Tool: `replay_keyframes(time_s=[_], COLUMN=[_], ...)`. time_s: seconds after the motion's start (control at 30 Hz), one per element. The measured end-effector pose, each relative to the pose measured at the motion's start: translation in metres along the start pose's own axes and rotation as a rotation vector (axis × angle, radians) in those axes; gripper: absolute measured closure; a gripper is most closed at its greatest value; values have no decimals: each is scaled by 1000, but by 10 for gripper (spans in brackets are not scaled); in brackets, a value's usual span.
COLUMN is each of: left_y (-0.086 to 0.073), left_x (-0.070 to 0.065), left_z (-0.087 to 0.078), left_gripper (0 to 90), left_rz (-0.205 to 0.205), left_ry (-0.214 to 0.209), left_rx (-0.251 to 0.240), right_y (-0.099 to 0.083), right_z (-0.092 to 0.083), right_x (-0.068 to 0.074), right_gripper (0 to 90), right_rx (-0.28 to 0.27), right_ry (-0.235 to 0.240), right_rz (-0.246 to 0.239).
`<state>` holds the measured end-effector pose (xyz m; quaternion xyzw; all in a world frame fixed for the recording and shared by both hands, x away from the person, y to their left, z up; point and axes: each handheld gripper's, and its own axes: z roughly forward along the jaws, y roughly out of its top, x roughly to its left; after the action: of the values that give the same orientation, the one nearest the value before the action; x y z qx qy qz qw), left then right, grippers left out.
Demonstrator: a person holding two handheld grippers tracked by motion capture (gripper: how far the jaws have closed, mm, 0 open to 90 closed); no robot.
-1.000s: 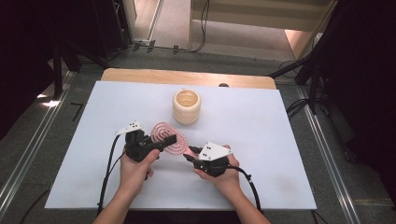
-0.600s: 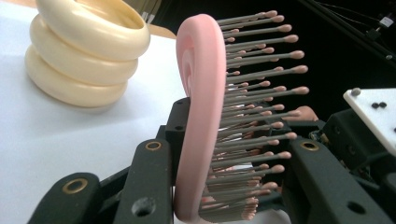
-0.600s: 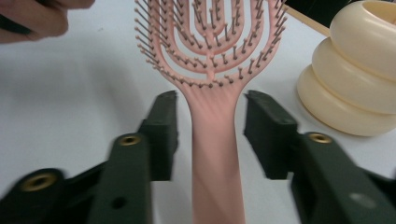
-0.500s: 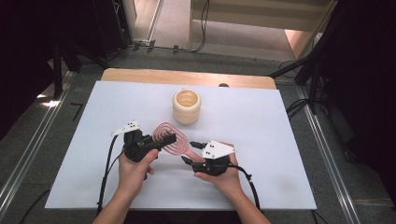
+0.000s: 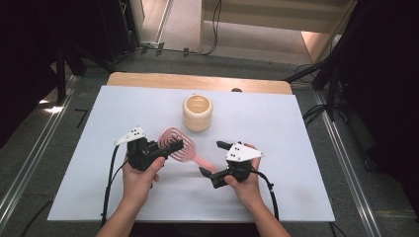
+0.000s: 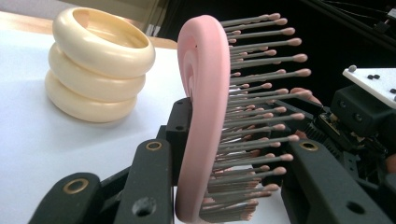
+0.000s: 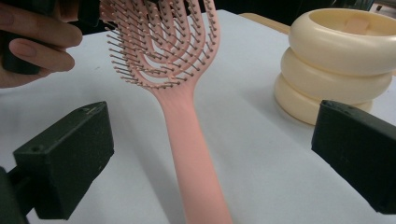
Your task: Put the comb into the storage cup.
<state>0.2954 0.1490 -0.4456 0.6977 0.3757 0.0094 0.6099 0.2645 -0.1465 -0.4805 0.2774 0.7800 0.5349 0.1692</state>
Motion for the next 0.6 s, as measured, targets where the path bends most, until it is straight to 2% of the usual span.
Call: replay_keyframes(time_s=[0.43,0.6], left_y=[5,8], left_x=[-1,0], left_z=[-5,-8], left_gripper=[657,658], left_rz=[38,53], left_ry=[6,15], left_rx=[-10,-13], right_y=[-11,-18], right_z=[-27,-41], right_x=[-18,-24], right_gripper=[0,0], right_rx=[-48,-49], right_ry=[-38,-70], right_rz=[34,40])
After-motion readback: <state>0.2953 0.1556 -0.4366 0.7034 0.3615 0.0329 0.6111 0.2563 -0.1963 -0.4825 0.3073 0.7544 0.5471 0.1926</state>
